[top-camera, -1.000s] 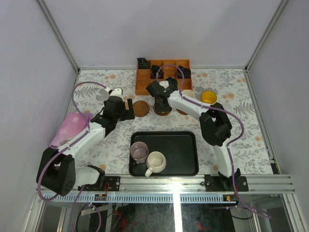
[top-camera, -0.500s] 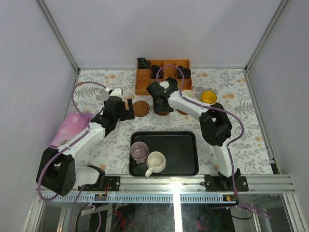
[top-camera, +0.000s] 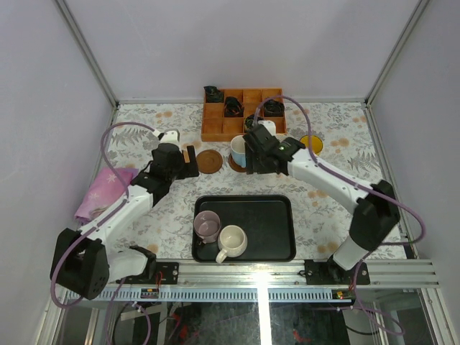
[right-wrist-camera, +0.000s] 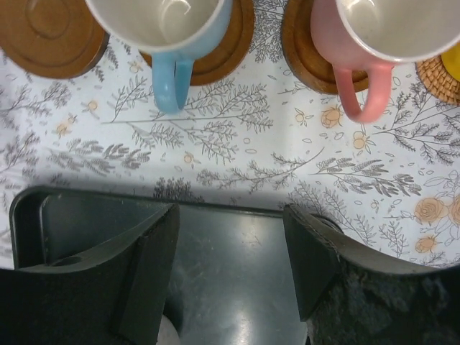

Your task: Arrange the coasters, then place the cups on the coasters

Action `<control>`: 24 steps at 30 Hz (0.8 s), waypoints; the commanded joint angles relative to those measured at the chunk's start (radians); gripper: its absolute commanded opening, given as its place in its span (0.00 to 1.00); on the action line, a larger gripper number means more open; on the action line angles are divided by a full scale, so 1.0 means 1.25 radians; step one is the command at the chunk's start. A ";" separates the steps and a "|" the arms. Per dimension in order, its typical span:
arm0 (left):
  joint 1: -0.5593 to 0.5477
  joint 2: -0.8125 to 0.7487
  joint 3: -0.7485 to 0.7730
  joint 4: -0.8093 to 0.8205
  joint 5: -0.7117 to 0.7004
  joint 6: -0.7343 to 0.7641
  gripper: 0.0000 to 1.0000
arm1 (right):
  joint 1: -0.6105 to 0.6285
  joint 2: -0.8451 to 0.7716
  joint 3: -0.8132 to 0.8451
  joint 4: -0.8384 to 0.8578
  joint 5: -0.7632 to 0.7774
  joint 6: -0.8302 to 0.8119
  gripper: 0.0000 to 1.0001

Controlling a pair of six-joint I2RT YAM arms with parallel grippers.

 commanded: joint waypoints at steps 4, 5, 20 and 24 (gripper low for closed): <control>-0.010 -0.076 -0.021 -0.041 -0.004 -0.056 0.90 | 0.007 -0.200 -0.207 0.100 -0.125 -0.094 0.67; -0.012 -0.083 -0.024 -0.050 -0.004 -0.062 0.90 | 0.007 -0.213 -0.228 0.103 -0.138 -0.104 0.67; -0.144 -0.181 -0.026 -0.194 -0.055 -0.137 0.94 | 0.037 -0.344 -0.330 0.116 -0.326 -0.128 0.67; -0.159 -0.223 -0.021 -0.227 -0.065 -0.163 0.98 | 0.098 -0.304 -0.285 0.088 -0.326 -0.150 0.68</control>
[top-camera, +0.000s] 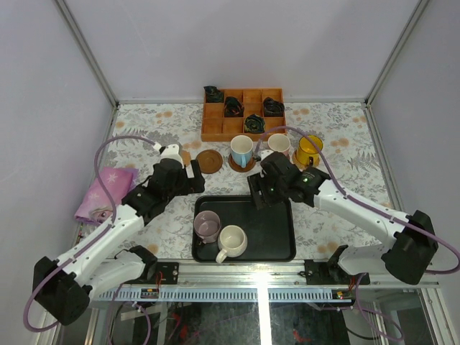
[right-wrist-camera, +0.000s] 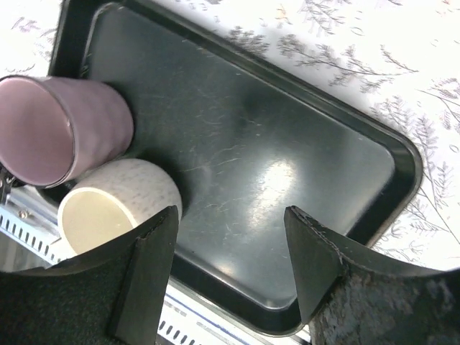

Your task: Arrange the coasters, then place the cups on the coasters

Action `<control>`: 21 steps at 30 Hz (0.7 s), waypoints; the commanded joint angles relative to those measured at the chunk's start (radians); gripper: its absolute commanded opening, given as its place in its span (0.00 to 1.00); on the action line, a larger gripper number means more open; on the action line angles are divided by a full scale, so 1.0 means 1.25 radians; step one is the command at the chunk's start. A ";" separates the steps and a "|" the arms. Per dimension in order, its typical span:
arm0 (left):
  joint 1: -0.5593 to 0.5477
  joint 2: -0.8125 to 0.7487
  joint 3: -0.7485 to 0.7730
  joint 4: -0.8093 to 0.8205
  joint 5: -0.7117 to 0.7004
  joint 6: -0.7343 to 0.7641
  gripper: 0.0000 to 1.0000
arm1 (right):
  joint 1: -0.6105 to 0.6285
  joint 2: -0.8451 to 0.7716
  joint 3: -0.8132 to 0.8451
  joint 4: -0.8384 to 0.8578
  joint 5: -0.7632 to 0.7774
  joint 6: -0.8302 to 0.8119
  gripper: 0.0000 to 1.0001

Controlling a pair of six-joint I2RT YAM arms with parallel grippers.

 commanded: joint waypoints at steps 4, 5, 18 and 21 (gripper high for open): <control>-0.017 -0.066 -0.001 -0.062 -0.044 -0.059 1.00 | 0.130 0.085 0.098 -0.021 -0.016 -0.050 0.68; -0.017 -0.073 -0.001 -0.063 -0.048 -0.063 1.00 | 0.143 0.100 0.103 -0.023 -0.017 -0.051 0.68; -0.018 -0.067 -0.001 -0.061 -0.061 -0.060 1.00 | 0.205 0.203 0.126 -0.103 -0.072 -0.072 0.65; -0.018 -0.067 -0.006 -0.048 -0.057 -0.061 1.00 | 0.208 0.213 0.124 -0.105 -0.077 -0.072 0.64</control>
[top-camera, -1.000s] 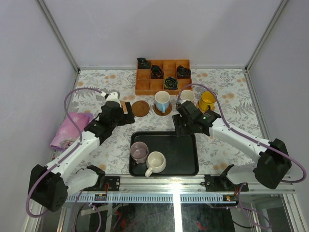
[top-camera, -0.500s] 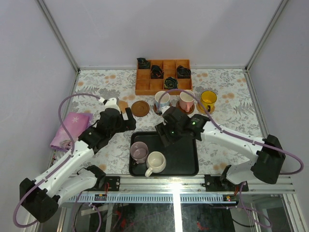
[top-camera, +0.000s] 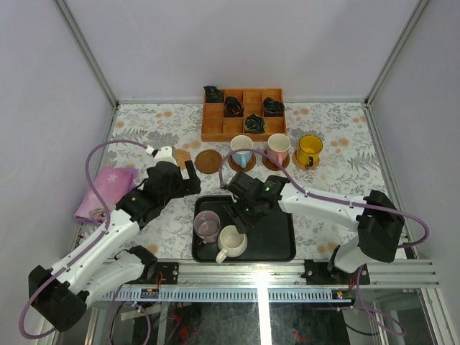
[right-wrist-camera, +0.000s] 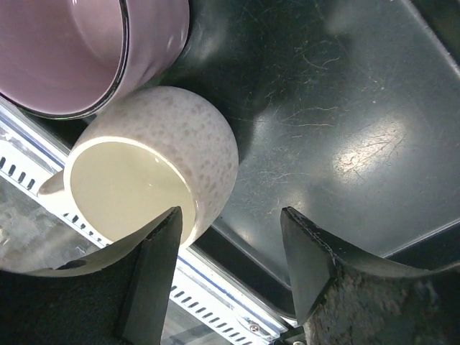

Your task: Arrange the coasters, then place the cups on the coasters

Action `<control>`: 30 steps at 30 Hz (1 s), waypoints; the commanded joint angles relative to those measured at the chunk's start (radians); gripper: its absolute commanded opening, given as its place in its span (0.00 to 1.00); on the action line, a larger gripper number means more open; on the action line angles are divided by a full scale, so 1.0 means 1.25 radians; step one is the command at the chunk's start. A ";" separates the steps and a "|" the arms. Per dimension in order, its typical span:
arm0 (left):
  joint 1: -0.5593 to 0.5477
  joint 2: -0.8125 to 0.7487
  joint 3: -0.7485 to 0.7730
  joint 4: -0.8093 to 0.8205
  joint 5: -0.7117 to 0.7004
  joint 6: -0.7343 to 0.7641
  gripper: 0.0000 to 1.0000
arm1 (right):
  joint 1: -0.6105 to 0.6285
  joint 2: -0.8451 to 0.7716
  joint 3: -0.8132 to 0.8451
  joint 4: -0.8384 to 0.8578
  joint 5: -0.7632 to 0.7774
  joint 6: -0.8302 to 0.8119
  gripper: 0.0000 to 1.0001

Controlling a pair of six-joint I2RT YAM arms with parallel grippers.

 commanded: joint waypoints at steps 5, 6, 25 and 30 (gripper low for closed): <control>-0.005 0.007 -0.005 0.029 -0.004 0.000 1.00 | 0.010 0.032 0.031 -0.025 -0.037 -0.016 0.59; -0.005 0.009 -0.004 0.030 -0.001 0.003 1.00 | 0.010 0.038 0.033 -0.027 -0.033 -0.017 0.56; -0.005 0.082 0.015 0.119 0.139 0.126 1.00 | -0.017 0.067 0.057 -0.174 0.341 0.180 0.19; -0.006 0.113 0.033 0.123 0.234 0.215 1.00 | -0.078 0.055 0.023 -0.117 0.311 0.231 0.19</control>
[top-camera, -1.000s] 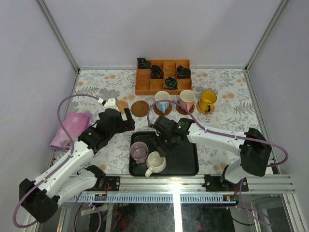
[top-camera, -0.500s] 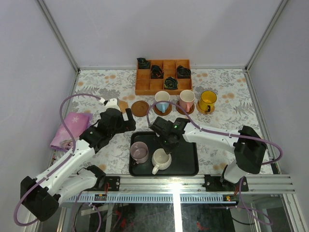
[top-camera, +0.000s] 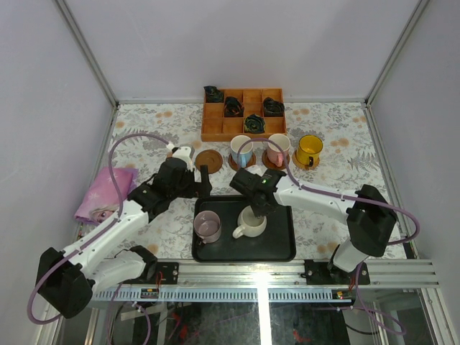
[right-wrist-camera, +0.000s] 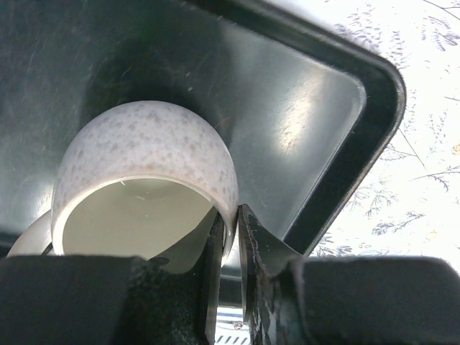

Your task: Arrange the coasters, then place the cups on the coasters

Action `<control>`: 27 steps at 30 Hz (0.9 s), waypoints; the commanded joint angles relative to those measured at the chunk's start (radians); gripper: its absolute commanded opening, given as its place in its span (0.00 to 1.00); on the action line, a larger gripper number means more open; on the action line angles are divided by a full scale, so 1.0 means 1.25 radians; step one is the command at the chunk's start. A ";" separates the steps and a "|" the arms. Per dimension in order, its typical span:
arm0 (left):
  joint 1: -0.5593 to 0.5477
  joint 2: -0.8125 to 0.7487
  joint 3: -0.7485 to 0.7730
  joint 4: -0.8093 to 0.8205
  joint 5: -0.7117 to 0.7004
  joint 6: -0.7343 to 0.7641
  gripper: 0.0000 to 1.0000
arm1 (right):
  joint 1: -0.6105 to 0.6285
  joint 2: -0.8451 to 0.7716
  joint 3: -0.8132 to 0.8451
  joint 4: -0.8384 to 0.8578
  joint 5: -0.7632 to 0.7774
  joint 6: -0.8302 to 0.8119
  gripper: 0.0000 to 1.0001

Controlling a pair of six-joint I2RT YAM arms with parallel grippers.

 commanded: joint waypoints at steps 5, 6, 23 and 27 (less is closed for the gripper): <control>-0.006 0.046 0.061 0.039 0.202 0.179 1.00 | -0.084 -0.008 -0.013 0.068 0.029 0.074 0.21; -0.006 0.049 0.067 0.036 0.224 0.198 1.00 | -0.088 -0.006 -0.009 0.070 0.033 0.074 0.22; -0.063 0.159 0.150 -0.097 0.463 0.452 1.00 | -0.102 -0.091 -0.002 0.064 0.155 0.046 0.62; -0.089 0.157 0.139 -0.092 0.480 0.464 1.00 | -0.103 -0.181 -0.024 0.070 0.243 0.095 0.61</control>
